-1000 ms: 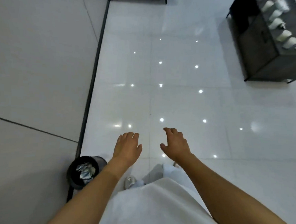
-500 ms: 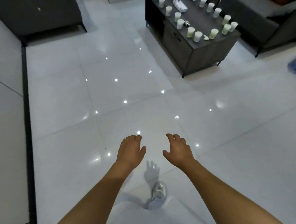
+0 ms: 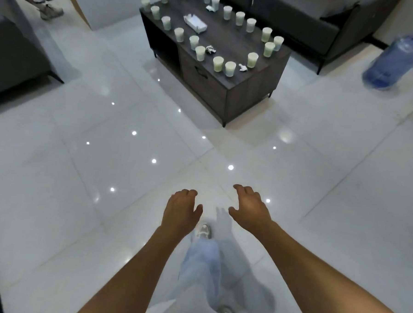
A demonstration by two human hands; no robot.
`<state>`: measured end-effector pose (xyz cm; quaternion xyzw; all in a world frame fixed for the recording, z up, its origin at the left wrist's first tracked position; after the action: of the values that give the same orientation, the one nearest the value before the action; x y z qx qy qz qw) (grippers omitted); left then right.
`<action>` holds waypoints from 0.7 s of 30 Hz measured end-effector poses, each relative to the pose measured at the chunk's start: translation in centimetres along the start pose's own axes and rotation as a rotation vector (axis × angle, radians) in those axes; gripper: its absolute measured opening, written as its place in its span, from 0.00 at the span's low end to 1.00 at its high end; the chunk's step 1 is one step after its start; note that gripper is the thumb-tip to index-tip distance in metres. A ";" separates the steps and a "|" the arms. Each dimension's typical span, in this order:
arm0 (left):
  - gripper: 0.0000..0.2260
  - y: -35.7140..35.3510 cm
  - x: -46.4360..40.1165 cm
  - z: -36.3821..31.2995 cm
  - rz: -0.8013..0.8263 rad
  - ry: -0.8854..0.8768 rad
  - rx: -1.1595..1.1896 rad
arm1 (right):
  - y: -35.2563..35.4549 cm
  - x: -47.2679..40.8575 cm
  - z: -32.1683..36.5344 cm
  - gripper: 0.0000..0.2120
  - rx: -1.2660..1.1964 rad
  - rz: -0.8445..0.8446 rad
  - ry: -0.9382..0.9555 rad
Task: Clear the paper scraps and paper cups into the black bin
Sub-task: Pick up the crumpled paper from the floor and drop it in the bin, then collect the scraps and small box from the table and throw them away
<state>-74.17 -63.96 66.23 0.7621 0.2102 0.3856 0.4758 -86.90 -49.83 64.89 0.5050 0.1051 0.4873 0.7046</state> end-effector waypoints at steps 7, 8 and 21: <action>0.17 8.0 -15.9 -4.2 0.004 -0.105 -0.019 | 7.3 -13.8 0.3 0.30 -0.052 -0.068 -0.055; 0.18 8.9 -17.8 -4.7 0.000 -0.111 -0.014 | 8.2 -15.4 0.3 0.30 -0.054 -0.074 -0.059; 0.20 16.0 -41.1 -14.7 0.016 -0.119 0.028 | 20.3 -37.3 -6.6 0.30 -0.088 -0.074 -0.084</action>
<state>-111.75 -91.30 68.17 0.7920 0.1809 0.3406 0.4734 -121.67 -75.11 65.52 0.4895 0.0725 0.4435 0.7473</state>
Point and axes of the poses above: each hand's wrist, its own x-axis away from the middle knuckle, its own y-axis out of the back of the hand, z = x × y, the point moved 2 cm from there along -x, towards the middle knuckle, and after that the axes turned 15 degrees about y, right-handed, at the moved point
